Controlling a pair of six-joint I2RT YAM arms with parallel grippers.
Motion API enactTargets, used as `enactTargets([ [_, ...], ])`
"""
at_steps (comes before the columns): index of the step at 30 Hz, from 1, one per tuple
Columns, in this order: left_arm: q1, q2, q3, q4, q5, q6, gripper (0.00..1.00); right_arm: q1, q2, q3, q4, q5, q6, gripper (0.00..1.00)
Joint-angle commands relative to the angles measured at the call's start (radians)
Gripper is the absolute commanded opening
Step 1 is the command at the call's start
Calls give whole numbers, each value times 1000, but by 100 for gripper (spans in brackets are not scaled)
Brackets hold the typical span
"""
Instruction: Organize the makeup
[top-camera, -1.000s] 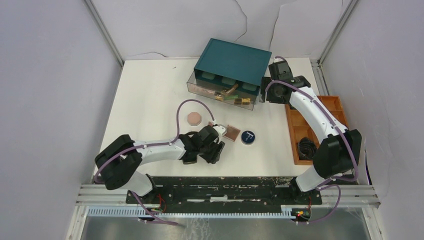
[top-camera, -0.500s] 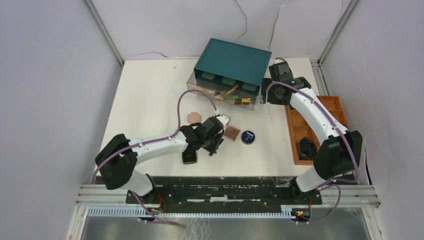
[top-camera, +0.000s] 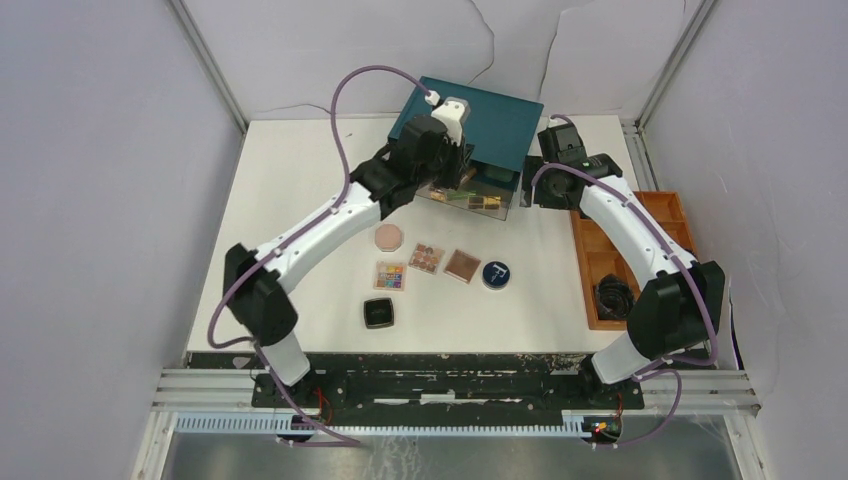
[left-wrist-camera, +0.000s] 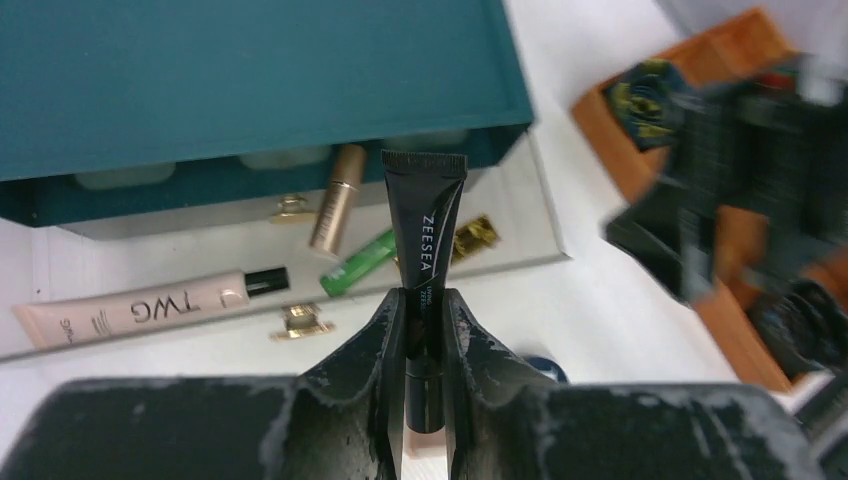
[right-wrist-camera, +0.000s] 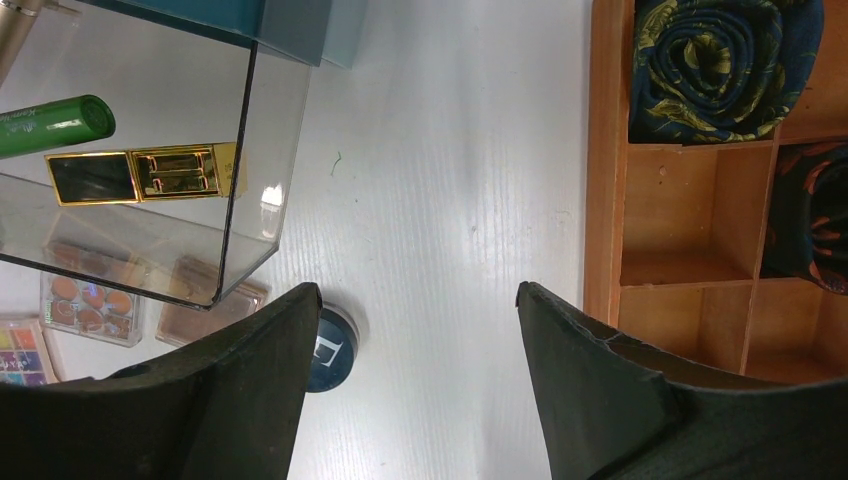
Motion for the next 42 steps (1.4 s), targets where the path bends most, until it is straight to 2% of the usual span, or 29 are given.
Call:
enactTargets([
  [1, 63, 148, 116, 21, 45, 72, 22, -6, -8, 29, 26, 10, 0, 78],
  [6, 115, 266, 233, 72, 23, 75, 26, -6, 3, 34, 25, 9, -2, 78],
  [10, 149, 328, 297, 57, 25, 76, 41, -6, 9, 31, 20, 9, -2, 78],
  [15, 167, 314, 250, 59, 15, 85, 62, -8, 15, 38, 17, 17, -7, 79],
  [19, 174, 251, 209, 55, -9, 93, 70, -8, 20, 56, 17, 2, -6, 76],
  [23, 204, 162, 171, 28, -6, 68, 70, -6, 12, 89, 1, -35, -18, 62],
  [24, 214, 135, 155, 25, -4, 62, 70, -6, 7, 90, -4, -49, -18, 51],
  [25, 222, 107, 134, 23, -5, 60, 70, -6, -1, 86, -8, -64, -19, 34],
  [26, 229, 79, 111, 22, -9, 57, 70, -6, -12, 80, -10, -79, -18, 11],
  [27, 237, 47, 87, 19, -17, 53, 69, -6, -24, 71, -10, -93, -15, 2],
  [31, 264, -61, -30, 14, -47, 46, 64, 2, -68, 27, 17, -209, 2, 1],
  [35, 282, -163, -147, 28, -68, 35, 52, 52, -74, 24, 60, -311, 23, 1],
  [42, 307, -275, -277, 39, -88, 7, 51, 249, 45, 148, 65, -289, 24, 1],
])
